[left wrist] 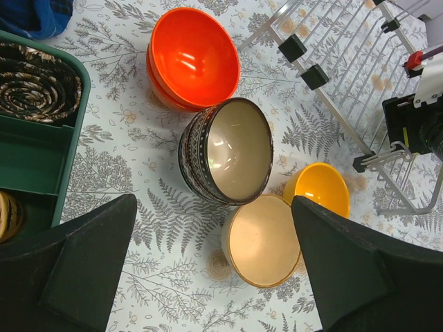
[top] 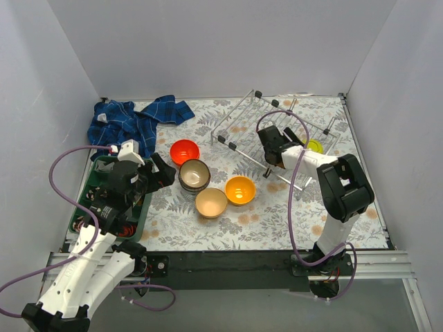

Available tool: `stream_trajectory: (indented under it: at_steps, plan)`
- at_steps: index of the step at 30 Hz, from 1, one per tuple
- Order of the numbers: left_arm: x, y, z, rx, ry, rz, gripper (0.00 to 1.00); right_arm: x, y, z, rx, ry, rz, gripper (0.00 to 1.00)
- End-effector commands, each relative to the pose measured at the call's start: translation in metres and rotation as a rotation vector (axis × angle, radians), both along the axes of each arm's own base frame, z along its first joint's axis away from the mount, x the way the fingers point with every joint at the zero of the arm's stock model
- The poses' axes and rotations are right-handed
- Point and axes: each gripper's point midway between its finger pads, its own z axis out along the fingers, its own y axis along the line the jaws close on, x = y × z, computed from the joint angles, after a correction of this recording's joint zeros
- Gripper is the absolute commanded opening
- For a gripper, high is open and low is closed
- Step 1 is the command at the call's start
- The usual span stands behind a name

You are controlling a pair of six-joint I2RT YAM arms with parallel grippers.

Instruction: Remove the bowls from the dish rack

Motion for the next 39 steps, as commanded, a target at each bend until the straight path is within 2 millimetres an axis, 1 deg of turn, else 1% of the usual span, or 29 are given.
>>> stream_trajectory:
  at_steps: [1,3,10,15,17,19,23,25,26,31,32,34,35,39]
  plan:
    - [-0.001,0.004,0.014,0.007,-0.032,0.006,0.95,0.012,-0.001,0.003,0.031,-0.046,-0.015,0.76]
    - [0.000,0.004,0.012,0.011,-0.026,0.006,0.95,0.013,-0.001,0.000,0.030,-0.043,-0.011,0.76]
    - [0.001,0.005,0.016,0.010,-0.039,0.011,0.95,0.013,-0.004,-0.009,0.011,-0.035,-0.009,0.77]
    - [0.001,0.004,0.017,0.011,-0.039,0.007,0.95,0.008,-0.007,-0.021,-0.005,-0.002,-0.003,0.79]
    - [0.001,0.004,0.017,0.010,-0.039,0.004,0.95,0.008,-0.006,-0.023,-0.004,0.000,0.000,0.79]
    - [0.001,0.004,0.018,0.010,-0.039,0.004,0.95,0.007,-0.008,-0.025,-0.011,0.003,-0.004,0.78]
    - [0.001,0.004,0.019,0.009,-0.043,0.004,0.95,0.008,-0.009,-0.024,-0.023,0.001,-0.004,0.71]
    - [0.001,0.003,0.021,0.006,-0.047,0.003,0.95,0.008,-0.008,-0.018,-0.020,-0.011,-0.001,0.68]
    - [0.001,0.003,0.021,0.007,-0.046,0.003,0.95,0.008,-0.008,-0.015,-0.017,-0.015,0.000,0.63]
    - [0.002,0.002,0.023,0.005,-0.053,-0.003,0.95,0.011,-0.006,0.012,0.011,-0.076,0.002,0.51]
    - [0.002,0.002,0.024,0.004,-0.056,-0.003,0.95,0.011,-0.006,0.016,0.018,-0.083,0.003,0.47]
    - [0.003,0.001,0.024,0.001,-0.056,-0.008,0.95,0.010,-0.004,0.028,0.040,-0.108,0.004,0.43]
    - [0.003,-0.001,0.023,-0.001,-0.054,-0.014,0.95,0.010,-0.004,0.033,0.050,-0.121,0.005,0.39]
    - [0.005,-0.005,0.025,-0.012,-0.062,-0.032,0.95,0.008,-0.002,0.055,0.104,-0.169,0.012,0.34]
